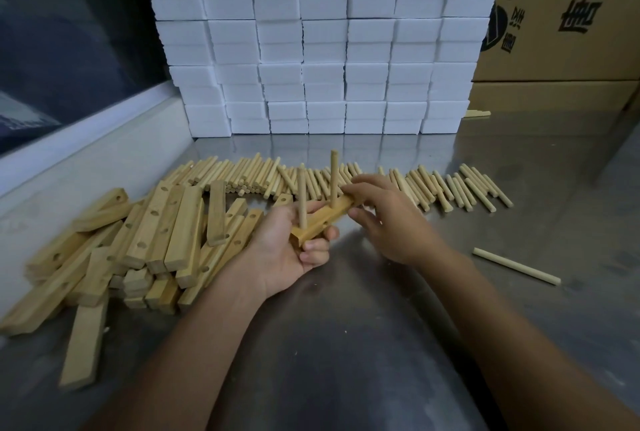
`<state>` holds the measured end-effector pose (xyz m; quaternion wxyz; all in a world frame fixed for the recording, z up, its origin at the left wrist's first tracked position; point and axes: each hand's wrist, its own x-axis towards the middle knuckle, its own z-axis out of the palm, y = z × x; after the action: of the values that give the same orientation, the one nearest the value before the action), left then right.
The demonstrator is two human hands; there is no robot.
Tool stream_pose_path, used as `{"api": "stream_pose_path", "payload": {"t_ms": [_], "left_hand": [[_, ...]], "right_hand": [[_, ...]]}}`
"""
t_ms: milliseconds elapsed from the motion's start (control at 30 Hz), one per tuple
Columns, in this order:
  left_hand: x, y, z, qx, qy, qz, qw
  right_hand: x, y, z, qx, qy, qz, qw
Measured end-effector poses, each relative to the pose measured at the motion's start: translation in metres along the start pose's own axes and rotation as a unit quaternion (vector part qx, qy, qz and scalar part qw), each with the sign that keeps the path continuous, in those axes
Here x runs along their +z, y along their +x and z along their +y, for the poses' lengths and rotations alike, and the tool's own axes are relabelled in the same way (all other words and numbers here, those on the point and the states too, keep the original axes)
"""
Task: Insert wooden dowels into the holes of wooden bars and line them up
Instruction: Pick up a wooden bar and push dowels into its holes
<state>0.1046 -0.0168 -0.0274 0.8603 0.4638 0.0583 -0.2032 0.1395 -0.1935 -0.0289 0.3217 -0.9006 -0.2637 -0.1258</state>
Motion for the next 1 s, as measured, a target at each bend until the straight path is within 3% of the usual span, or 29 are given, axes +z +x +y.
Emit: {"api": "stream_pose_path", "payload": {"t_ms": [100, 433, 633, 867, 1000], "left_hand": [[-0.002, -0.002, 0.003, 0.009, -0.004, 0.004, 1.000], [-0.009, 0.004, -0.002, 0.110, -0.096, 0.016, 0.989], [0.003, 0.007, -0.010, 0.161, 0.001, 0.065, 0.985], [0.000, 0.010, -0.010, 0.196, -0.016, 0.111, 0.974], [0.001, 0.009, -0.007, 0.191, -0.054, 0.123, 0.972]], "right_hand": [[-0.003, 0.000, 0.001, -0.019, 0.001, 0.018, 1.000], [-0.002, 0.000, 0.001, 0.037, 0.058, 0.065, 0.996], [0.007, -0.003, -0.004, 0.068, 0.043, 0.065, 0.995], [0.006, -0.005, -0.004, 0.051, 0.052, 0.033, 0.997], [0.004, -0.004, 0.008, 0.105, 0.068, 0.118, 0.985]]}}
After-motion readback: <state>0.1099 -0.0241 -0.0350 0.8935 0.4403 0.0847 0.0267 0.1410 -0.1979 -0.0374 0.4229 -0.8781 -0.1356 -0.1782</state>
